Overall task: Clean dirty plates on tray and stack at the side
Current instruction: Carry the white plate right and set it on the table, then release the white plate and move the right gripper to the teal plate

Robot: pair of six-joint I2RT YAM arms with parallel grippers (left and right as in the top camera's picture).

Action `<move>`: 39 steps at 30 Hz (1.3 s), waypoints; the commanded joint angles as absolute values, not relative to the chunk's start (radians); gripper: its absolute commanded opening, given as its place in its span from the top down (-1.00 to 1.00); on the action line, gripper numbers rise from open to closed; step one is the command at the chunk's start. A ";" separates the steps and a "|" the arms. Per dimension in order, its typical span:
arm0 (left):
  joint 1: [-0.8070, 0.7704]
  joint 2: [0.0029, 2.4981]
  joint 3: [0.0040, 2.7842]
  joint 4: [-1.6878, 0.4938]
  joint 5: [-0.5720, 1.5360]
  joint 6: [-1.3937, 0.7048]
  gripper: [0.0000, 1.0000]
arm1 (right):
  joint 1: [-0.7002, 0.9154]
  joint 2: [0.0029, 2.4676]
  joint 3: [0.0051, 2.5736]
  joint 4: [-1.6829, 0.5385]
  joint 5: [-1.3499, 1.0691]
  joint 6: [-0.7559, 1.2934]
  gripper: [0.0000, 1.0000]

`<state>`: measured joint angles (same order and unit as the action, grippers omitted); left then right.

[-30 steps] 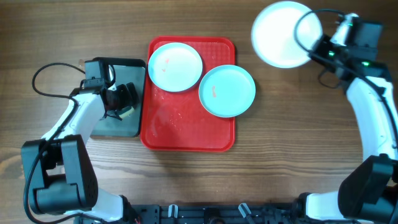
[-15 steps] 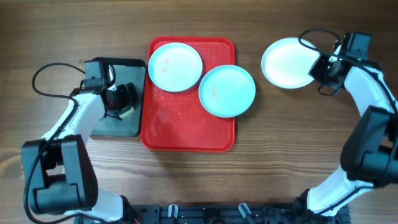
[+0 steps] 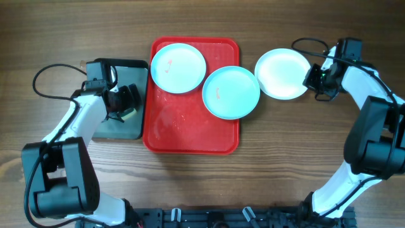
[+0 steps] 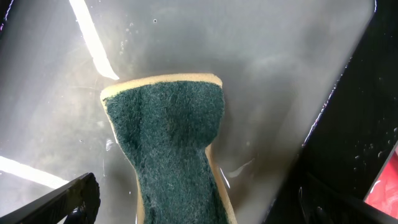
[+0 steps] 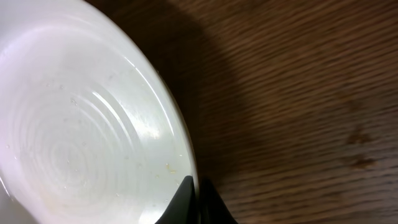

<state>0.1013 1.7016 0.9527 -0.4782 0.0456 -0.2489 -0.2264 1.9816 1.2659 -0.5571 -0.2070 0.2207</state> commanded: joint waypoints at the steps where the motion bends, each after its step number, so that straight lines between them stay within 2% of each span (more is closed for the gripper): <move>1: 0.105 1.707 0.946 -0.479 0.032 -0.247 -1.00 | -0.204 2.001 1.280 -0.570 -0.226 0.171 0.91; 15: 0.105 1.707 0.946 -0.479 0.032 -0.247 -1.00 | -0.179 1.999 1.289 -0.598 -0.227 0.128 0.88; 22: 0.105 1.707 0.946 -0.479 0.032 -0.247 -1.00 | -0.176 1.980 1.426 -0.758 -0.257 0.088 0.39; 26: 0.105 1.707 0.946 -0.479 0.032 -0.247 -1.00 | -0.163 1.974 1.541 -0.869 -0.301 0.079 0.25; 32: 0.105 1.707 0.946 -0.479 0.032 -0.247 -1.00 | -0.063 1.970 1.697 -1.003 -0.329 0.078 0.24; 39: 0.105 1.707 0.946 -0.479 0.032 -0.247 -1.00 | 0.158 1.968 1.709 -0.948 -0.345 0.081 0.16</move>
